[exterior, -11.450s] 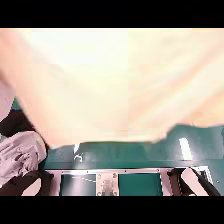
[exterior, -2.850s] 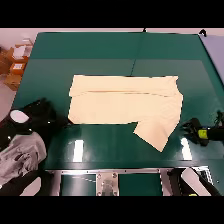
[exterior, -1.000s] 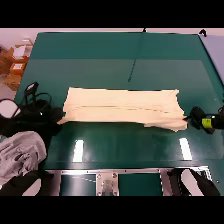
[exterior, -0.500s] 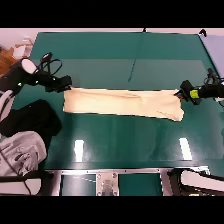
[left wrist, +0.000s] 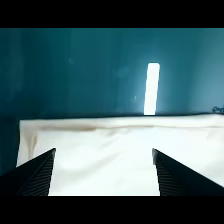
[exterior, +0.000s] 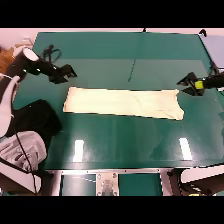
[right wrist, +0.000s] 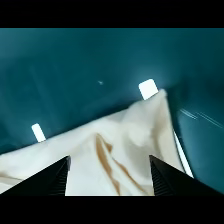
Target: Fold the shirts.
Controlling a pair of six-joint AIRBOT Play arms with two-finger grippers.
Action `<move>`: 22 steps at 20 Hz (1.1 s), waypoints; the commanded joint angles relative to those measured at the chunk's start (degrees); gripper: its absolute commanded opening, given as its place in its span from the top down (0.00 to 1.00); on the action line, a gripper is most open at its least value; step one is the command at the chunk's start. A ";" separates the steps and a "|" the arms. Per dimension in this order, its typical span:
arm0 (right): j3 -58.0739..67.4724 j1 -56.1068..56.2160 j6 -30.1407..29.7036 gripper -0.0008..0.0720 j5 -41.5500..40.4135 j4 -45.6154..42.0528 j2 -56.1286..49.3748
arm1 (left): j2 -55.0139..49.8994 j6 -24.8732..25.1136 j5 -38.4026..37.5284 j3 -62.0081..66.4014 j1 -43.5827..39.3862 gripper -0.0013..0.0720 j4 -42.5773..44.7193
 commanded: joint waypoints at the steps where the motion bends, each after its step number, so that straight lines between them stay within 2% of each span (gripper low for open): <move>1: 0.50 -6.78 -9.60 0.17 7.80 0.09 -1.27 | 1.11 -0.48 -13.51 4.96 4.35 0.01 -0.48; 3: -3.67 -8.87 -13.94 0.15 8.35 0.24 -2.40 | 1.66 -0.57 -14.86 4.96 4.85 0.01 -0.44; 4: -5.03 -9.14 -16.46 0.15 8.63 0.66 -3.58 | 1.66 -1.40 -14.91 4.92 4.66 0.08 -0.52; 6: -5.75 -9.07 -20.74 0.15 10.14 2.16 -7.10 | 1.66 -0.70 -14.34 4.92 3.72 0.80 -0.61; 7: -5.75 -8.96 -22.53 0.15 10.38 4.42 -8.81 | 1.66 0.74 -13.79 4.92 3.08 0.95 -1.11; 10: -5.70 -8.15 -27.21 0.15 10.38 12.94 -13.57 | 1.66 2.49 -12.35 4.92 0.85 0.95 -2.73; 15: -3.48 -3.32 -28.35 0.16 13.14 14.25 -15.47 | 1.42 4.07 -7.08 4.92 -5.92 0.95 -5.90; 16: -2.82 -2.19 -28.33 0.23 13.44 14.27 -15.47 | 1.36 5.22 -5.35 4.72 -8.02 0.95 -6.71; 17: -2.23 -1.14 -28.33 0.42 14.12 14.27 -15.47 | 1.33 5.84 -3.67 4.57 -10.10 0.95 -6.73; 19: -1.05 0.52 -28.33 0.55 16.24 14.25 -15.47 | 0.96 6.29 0.50 4.39 -14.62 0.95 -6.58; 21: 0.79 0.98 -28.06 0.96 18.99 14.29 -15.43 | -0.31 6.91 3.52 4.39 -18.45 0.95 -6.62; 22: 2.51 0.98 -26.75 0.97 20.24 14.27 -15.37 | -1.49 7.41 5.16 4.39 -20.52 0.95 -6.64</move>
